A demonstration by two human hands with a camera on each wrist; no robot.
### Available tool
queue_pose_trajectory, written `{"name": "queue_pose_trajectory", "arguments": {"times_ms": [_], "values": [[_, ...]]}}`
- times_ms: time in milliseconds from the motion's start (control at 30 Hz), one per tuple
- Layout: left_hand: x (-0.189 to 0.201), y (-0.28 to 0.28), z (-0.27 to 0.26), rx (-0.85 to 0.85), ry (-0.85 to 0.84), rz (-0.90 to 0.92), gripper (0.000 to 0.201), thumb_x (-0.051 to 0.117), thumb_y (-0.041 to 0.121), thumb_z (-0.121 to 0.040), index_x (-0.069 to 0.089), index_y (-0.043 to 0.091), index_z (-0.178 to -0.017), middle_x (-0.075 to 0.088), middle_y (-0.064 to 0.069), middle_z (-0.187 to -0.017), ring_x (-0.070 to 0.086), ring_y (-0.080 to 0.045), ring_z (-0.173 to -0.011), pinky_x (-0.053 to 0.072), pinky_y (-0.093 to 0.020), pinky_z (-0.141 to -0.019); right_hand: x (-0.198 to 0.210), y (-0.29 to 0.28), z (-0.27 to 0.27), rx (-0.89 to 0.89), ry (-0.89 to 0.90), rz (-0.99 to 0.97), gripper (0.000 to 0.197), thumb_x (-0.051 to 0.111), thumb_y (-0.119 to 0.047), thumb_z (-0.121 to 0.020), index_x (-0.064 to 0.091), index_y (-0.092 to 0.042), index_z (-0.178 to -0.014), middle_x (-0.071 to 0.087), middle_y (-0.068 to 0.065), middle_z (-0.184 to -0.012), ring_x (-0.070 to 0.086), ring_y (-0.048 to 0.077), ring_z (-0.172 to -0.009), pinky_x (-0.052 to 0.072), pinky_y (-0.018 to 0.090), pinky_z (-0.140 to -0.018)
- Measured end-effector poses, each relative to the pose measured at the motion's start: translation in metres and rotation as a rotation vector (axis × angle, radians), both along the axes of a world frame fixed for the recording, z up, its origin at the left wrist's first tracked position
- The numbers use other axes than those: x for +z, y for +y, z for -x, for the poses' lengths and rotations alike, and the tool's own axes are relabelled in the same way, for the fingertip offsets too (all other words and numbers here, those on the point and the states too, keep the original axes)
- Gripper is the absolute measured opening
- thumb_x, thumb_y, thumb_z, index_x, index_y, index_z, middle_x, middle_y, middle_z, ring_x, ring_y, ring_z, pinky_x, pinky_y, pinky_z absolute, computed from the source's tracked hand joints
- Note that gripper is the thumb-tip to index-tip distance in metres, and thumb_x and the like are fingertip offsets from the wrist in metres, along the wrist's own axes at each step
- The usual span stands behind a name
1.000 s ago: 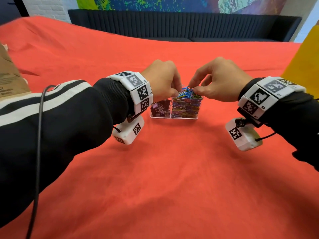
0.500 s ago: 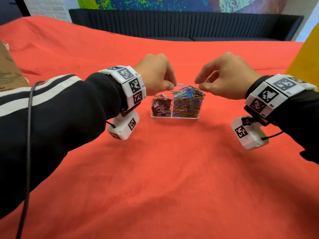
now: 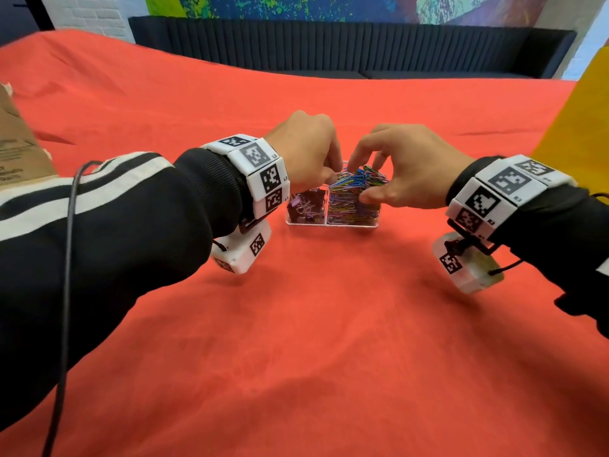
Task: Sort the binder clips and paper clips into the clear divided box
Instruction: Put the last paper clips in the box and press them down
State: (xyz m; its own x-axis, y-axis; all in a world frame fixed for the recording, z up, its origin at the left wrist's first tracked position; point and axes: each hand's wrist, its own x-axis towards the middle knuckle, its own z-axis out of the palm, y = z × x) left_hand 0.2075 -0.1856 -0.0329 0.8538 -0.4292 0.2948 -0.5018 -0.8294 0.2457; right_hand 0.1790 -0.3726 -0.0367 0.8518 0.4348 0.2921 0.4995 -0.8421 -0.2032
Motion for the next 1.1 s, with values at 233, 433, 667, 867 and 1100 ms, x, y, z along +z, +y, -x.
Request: {"name": "queue_pose_trajectory", "arguments": {"times_ms": [233, 433, 667, 867, 1100], "values": [[0.000, -0.001, 0.004, -0.032, -0.010, -0.027, 0.017, 0.073, 0.023, -0.077, 0.080, 0.027, -0.091, 0.075, 0.005, -0.080, 0.068, -0.011, -0.076, 0.052, -0.022, -0.071, 0.003, -0.005, -0.001, -0.008, 0.009, -0.043, 0.016, 0.079, -0.027, -0.074, 0.071, -0.040, -0.080, 0.065, -0.014, -0.082, 0.066, 0.011, -0.084, 0.052, 0.031, -0.075], [0.001, -0.003, 0.005, -0.048, -0.024, -0.038, 0.019, 0.071, 0.022, -0.076, 0.079, 0.028, -0.092, 0.076, 0.005, -0.082, 0.067, -0.011, -0.075, 0.047, -0.020, -0.069, 0.005, -0.008, -0.004, -0.042, 0.019, -0.054, 0.009, 0.073, -0.025, -0.078, 0.075, -0.034, -0.081, 0.072, -0.005, -0.078, 0.067, 0.006, -0.075, 0.053, 0.027, -0.070], [0.001, -0.004, 0.006, -0.048, -0.029, -0.037, 0.022, 0.068, 0.019, -0.077, 0.079, 0.028, -0.093, 0.076, 0.004, -0.085, 0.065, -0.011, -0.075, 0.045, -0.019, -0.070, 0.009, -0.002, -0.007, -0.089, -0.046, -0.095, 0.011, 0.069, -0.015, -0.078, 0.076, -0.023, -0.079, 0.072, -0.002, -0.074, 0.067, 0.014, -0.076, 0.046, 0.021, -0.069], [0.004, 0.002, 0.005, -0.063, 0.000, -0.022, 0.021, 0.069, 0.015, -0.082, 0.079, 0.027, -0.096, 0.069, 0.010, -0.070, 0.065, -0.005, -0.073, 0.043, -0.014, -0.071, 0.012, -0.009, -0.003, -0.098, -0.026, -0.122, 0.007, 0.074, -0.022, -0.077, 0.078, -0.026, -0.080, 0.074, -0.007, -0.074, 0.069, 0.006, -0.075, 0.049, 0.018, -0.068], [0.007, 0.022, 0.003, -0.048, 0.009, 0.024, 0.014, 0.071, 0.022, -0.082, 0.078, 0.024, -0.094, 0.071, 0.010, -0.070, 0.068, -0.004, -0.070, 0.052, -0.021, -0.075, 0.015, -0.037, 0.000, -0.147, -0.068, -0.225, 0.006, 0.077, -0.020, -0.076, 0.077, -0.023, -0.082, 0.073, -0.008, -0.075, 0.071, 0.014, -0.074, 0.057, 0.031, -0.076]]}}
